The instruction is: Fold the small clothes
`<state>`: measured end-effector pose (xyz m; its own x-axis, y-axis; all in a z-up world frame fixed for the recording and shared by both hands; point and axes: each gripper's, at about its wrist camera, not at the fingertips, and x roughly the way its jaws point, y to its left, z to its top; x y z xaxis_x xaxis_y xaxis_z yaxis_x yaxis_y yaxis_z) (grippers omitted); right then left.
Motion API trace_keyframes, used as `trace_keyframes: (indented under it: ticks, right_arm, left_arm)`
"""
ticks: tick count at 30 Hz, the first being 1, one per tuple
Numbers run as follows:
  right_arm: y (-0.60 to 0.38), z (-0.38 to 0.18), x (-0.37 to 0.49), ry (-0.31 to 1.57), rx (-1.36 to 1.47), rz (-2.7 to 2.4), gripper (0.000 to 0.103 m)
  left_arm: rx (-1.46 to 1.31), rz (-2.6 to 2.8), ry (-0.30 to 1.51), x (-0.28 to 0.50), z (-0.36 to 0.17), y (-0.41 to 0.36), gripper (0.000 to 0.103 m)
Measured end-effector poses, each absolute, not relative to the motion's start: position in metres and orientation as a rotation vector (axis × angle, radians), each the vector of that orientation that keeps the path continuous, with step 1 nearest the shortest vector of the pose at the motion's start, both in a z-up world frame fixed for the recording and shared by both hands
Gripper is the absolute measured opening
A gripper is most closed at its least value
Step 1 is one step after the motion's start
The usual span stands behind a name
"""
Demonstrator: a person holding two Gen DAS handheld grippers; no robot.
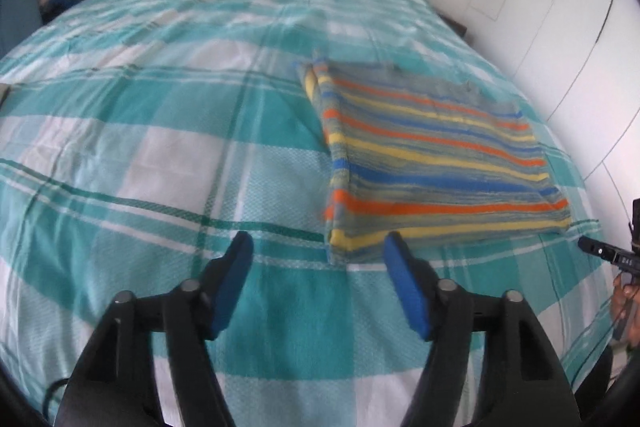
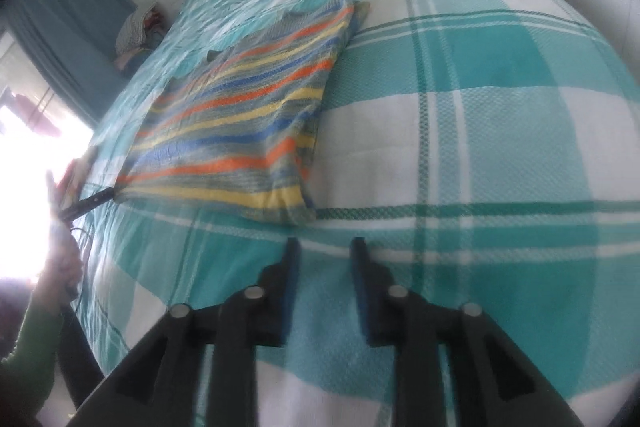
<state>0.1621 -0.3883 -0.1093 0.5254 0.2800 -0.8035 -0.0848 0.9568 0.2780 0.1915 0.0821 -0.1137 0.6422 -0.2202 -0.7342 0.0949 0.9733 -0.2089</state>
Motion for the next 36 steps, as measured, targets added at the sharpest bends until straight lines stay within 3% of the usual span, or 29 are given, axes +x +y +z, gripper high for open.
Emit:
trace_keyframes:
  ticks: [1,7,12,19,24,33,36]
  right_arm:
    - [-0.385,-0.105,0.151,0.969,0.180,0.195,0.057]
    - [-0.355,-0.106,0.098,0.767,0.078,0.064,0.076]
    - [-0.352,-0.136,0.100,0.727,0.122,-0.009,0.077]
    - [-0.348,-0.142,0.110,0.768,0.118,0.024,0.089]
    - [-0.336,-0.147,0.116,0.802,0.049,0.014,0.097]
    - [-0.341,-0.148,0.115,0.790,0.087,0.038,0.098]
    - [-0.342,-0.148,0.113,0.784,0.098,0.044,0.098]
  left_arm:
    - [-0.163,-0.173,0.820,0.181,-0.108,0.080,0.082]
    - [-0.143,-0.181,0.691,0.149,-0.118,0.052,0.094]
    - [-0.115,-0.130,0.838,0.160,-0.161,0.047,0.094]
    - [-0.164,-0.117,0.895,0.157,-0.156,0.052,0.095]
    - [-0.242,-0.151,0.945,0.157,-0.135,0.061,0.094]
    - [-0.346,-0.081,0.901,0.156,-0.078,0.075,0.095]
    - [-0.393,-0.018,0.834,0.161,-0.068,0.058,0.099]
